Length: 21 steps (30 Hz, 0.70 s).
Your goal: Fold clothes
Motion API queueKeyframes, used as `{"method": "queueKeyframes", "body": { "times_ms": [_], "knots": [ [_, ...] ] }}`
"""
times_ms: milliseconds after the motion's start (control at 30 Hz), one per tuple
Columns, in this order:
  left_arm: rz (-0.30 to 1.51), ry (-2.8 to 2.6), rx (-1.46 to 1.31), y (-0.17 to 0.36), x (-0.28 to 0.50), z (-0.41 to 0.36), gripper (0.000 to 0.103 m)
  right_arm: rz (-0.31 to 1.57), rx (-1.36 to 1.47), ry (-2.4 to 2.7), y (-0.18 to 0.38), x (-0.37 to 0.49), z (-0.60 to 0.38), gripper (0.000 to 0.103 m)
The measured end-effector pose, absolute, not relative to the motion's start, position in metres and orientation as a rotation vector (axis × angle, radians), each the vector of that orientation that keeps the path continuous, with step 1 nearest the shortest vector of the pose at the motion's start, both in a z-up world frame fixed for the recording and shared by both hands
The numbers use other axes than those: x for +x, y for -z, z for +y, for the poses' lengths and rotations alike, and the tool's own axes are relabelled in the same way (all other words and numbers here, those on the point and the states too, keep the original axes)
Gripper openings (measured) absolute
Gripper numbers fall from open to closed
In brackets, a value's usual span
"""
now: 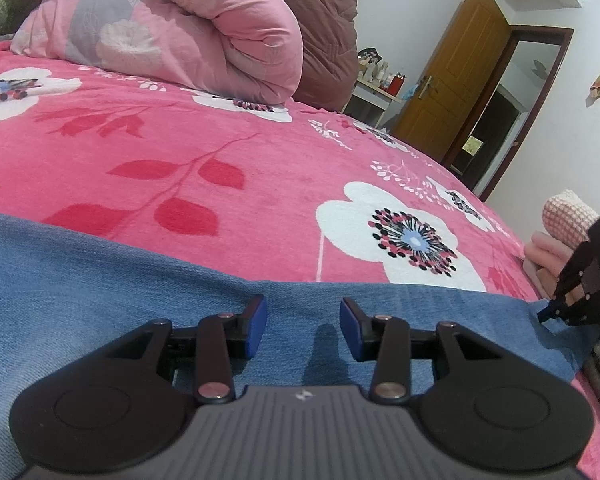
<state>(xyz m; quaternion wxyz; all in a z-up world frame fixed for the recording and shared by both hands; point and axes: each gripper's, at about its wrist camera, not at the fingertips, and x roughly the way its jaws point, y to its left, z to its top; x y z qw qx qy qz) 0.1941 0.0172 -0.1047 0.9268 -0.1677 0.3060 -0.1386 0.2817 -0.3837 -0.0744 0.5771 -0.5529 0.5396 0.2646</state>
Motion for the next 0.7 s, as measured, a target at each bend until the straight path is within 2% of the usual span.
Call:
{"method": "queueKeyframes", "body": {
  "times_ms": [167,333,400,433,467,500,533,567,633,700],
  "knots": [
    [0.627,0.285,-0.353,0.105,0.194,0.019,0.041,1.082,-1.335,-0.532,0.069,0.259,-0.374,0.0],
    [0.627,0.286,-0.355,0.105,0.194,0.019,0.041,1.077,-1.39,-0.446,0.071,0.255,-0.375,0.0],
    [0.627,0.287,-0.359,0.105,0.194,0.019,0.041,1.071,-1.343,-0.386,0.063,0.257,-0.376,0.004],
    [0.627,0.288,-0.361,0.105,0.194,0.019,0.041,1.047,-1.283,-0.307,0.054,0.259,-0.378,0.013],
    [0.627,0.288,-0.363,0.105,0.194,0.02,0.041,1.02,-1.217,-0.229,0.044,0.262,-0.381,0.029],
    [0.627,0.289,-0.365,0.105,0.194,0.02,0.041,0.991,-1.123,-0.146,0.032,0.259,-0.385,0.038],
    [0.627,0.289,-0.365,0.106,0.194,0.02,0.041,0.959,-1.026,-0.064,0.021,0.256,-0.39,0.051],
    [0.627,0.289,-0.365,0.106,0.194,0.02,0.041,0.924,-0.916,0.012,0.009,0.25,-0.395,0.057],
    [0.627,0.289,-0.365,0.106,0.194,0.02,0.041,0.865,-0.7,0.136,-0.009,0.233,-0.405,0.064],
    [0.627,0.289,-0.364,0.106,0.194,0.02,0.041,0.816,-0.534,0.252,-0.014,0.206,-0.421,0.065]
  ]
}}
